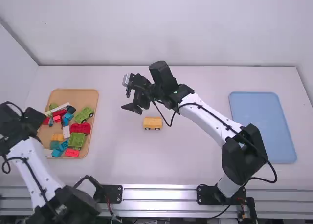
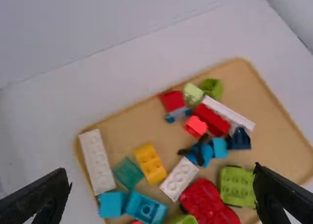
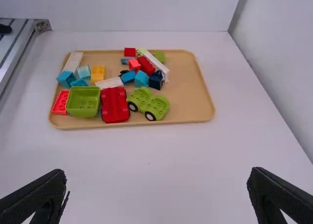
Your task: Assemble lego blocks to make yellow taxi
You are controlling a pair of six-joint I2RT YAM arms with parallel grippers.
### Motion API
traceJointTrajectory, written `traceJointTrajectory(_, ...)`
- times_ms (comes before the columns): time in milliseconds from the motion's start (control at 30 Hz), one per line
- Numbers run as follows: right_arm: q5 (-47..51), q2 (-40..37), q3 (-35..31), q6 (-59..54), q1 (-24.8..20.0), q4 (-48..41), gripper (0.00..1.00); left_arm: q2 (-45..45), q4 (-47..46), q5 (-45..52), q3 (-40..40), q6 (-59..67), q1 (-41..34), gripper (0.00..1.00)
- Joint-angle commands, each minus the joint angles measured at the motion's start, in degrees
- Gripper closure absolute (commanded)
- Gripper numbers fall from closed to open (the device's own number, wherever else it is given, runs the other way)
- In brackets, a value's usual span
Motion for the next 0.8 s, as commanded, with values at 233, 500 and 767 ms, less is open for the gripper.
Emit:
traceJointTrajectory(233,0.85,-0.66,1.77,-0.68,-0.85,0.07,0.02,23.50,-14.12,7.56,14.10,0.61,3.76,0.01)
traceJointTrajectory(500,2.78,-0.66,1.75,-0.66,-1.40,-0.35,0.01,37.86,-15.76,5.49,18.21,-17.03,-3.39,0.00)
traceJointTrajectory(767,3.23,-0.66,1.57,-0.70,-2.08,-1.42,0.01,41.03,-11.17,2.89,13.68,-24.04,-6.93,0.37)
